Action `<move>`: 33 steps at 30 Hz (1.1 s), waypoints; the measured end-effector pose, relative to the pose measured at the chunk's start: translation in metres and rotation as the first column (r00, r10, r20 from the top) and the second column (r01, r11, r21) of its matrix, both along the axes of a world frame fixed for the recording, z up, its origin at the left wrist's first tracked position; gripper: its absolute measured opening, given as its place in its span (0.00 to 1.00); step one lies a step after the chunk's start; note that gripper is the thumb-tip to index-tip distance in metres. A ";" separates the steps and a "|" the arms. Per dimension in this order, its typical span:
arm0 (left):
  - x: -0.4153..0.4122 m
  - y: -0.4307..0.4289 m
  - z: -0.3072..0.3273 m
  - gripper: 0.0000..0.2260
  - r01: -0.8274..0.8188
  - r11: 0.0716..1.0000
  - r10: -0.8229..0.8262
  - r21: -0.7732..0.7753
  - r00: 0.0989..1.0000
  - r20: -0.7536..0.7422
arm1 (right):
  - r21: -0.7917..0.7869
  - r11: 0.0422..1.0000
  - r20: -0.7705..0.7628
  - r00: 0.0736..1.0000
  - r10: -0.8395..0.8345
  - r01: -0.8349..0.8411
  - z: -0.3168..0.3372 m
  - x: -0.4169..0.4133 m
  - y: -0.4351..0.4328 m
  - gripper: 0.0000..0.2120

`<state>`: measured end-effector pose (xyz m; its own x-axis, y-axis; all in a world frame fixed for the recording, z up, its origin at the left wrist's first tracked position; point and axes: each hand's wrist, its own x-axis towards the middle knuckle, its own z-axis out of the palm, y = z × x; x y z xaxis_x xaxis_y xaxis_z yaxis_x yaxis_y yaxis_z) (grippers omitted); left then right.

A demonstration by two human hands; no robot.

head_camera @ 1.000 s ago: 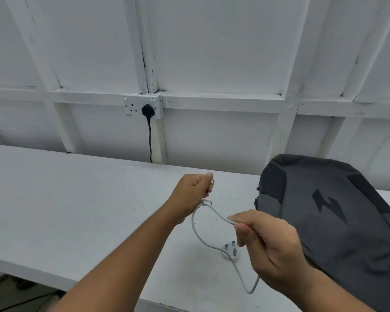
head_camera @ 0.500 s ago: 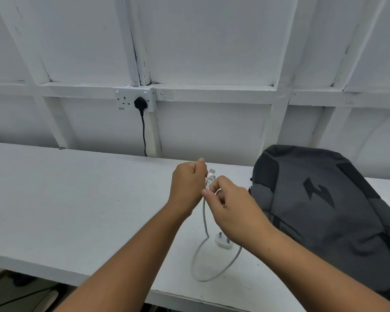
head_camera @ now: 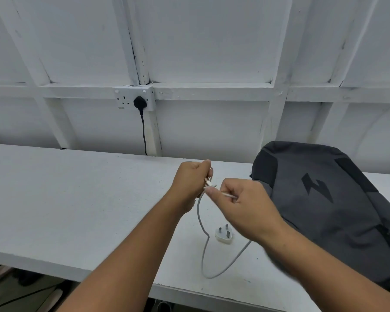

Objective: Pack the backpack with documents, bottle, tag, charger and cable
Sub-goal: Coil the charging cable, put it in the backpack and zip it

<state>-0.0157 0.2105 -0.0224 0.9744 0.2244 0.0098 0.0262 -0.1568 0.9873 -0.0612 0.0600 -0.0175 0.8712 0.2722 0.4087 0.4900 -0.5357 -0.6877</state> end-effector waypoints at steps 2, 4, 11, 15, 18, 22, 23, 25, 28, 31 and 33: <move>-0.003 0.003 0.002 0.21 0.054 0.998 -0.055 -0.027 0.997 -0.050 | 0.000 0.999 0.007 0.999 -0.043 0.043 0.001 0.006 -0.005 0.21; -0.006 0.005 0.003 0.21 0.063 0.996 -0.069 -0.066 0.992 -0.103 | -0.062 0.997 0.018 0.999 -0.043 0.044 0.001 0.007 -0.006 0.15; -0.019 -0.007 0.000 0.31 0.060 0.961 -0.095 -0.271 0.988 -0.121 | -0.107 0.994 -0.035 0.998 -0.042 0.038 0.000 0.008 0.004 0.08; -0.029 -0.005 -0.005 0.31 0.214 0.965 -0.219 -0.149 0.976 -0.014 | -0.058 0.996 0.002 0.998 -0.061 0.061 0.008 0.019 -0.001 0.08; -0.035 0.010 -0.005 0.26 0.360 0.931 -0.361 0.061 0.933 -0.004 | -0.146 0.989 0.000 1.000 0.023 -0.023 0.019 0.033 -0.012 0.10; -0.045 0.026 -0.005 0.25 0.646 0.761 -0.633 0.058 0.759 -0.150 | -0.451 0.825 -0.149 0.940 0.306 -0.340 0.048 0.052 -0.025 0.14; -0.046 0.027 -0.007 0.24 0.695 0.718 -0.684 0.024 0.712 -0.158 | -0.506 0.772 -0.174 0.922 0.346 -0.385 0.055 0.055 -0.024 0.16; -0.047 0.026 -0.009 0.22 0.740 0.667 -0.745 -0.087 0.658 -0.113 | -0.556 0.721 -0.186 0.907 0.378 -0.414 0.067 0.057 -0.022 0.17; -0.044 0.032 -0.004 0.18 0.677 0.712 -0.693 -0.188 0.720 -0.031 | -0.558 0.742 -0.176 0.926 0.333 -0.372 0.074 0.050 -0.020 0.28; -0.038 0.039 0.004 0.18 0.591 0.801 -0.592 -0.094 0.806 0.012 | -0.720 0.644 -0.198 0.966 0.165 -0.258 0.051 0.028 -0.015 0.50; -0.036 0.041 0.006 0.20 0.548 0.836 -0.548 0.023 0.836 0.009 | -0.811 0.552 -0.164 0.981 0.100 -0.192 0.028 0.016 -0.008 0.41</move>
<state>-0.0521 0.2516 -0.0164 0.9376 -0.3469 0.0239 -0.0842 -0.1597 0.9836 -0.0451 0.0516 0.0100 0.8067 0.5755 -0.1344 0.5769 -0.8162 -0.0318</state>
